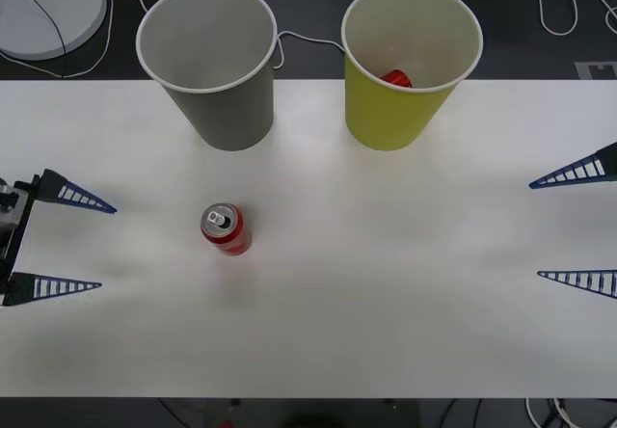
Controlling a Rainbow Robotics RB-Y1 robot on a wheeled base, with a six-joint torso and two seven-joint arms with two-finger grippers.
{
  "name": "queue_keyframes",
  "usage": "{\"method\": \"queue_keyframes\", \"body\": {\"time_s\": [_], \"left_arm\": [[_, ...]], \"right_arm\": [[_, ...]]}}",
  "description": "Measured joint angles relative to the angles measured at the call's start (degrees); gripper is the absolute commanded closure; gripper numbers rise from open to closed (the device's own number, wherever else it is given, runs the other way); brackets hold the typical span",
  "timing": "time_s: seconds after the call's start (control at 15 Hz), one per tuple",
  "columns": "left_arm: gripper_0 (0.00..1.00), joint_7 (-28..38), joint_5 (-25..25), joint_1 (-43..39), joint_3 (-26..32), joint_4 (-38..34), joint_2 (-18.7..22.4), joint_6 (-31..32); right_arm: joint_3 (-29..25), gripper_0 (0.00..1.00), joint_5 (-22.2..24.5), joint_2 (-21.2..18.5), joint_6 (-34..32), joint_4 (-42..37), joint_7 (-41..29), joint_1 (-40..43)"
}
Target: Put the can into the green bin and the plastic bottle into the gray bin
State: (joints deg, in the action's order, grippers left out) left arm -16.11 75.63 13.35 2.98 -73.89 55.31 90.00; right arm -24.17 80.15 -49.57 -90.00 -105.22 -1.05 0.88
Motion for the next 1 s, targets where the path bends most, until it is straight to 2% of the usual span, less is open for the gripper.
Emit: {"method": "queue_keyframes", "body": {"time_s": [0.27,0.53,1.0], "left_arm": [[0.00,-6.26,-2.30,0.48,-0.08,7.11,-4.80,-0.15],[0.00,-8.60,-2.95,1.55,-0.08,11.84,-8.79,-1.69],[0.00,-20.28,-4.21,6.30,-0.08,25.34,-15.75,-3.90]], "right_arm": [[0.00,0.00,0.00,0.00,0.00,0.00,0.00,0.00],[0.00,0.00,0.00,0.00,0.00,0.00,0.00,0.00],[0.00,0.00,0.00,0.00,0.00,0.00,0.00,0.00]]}}
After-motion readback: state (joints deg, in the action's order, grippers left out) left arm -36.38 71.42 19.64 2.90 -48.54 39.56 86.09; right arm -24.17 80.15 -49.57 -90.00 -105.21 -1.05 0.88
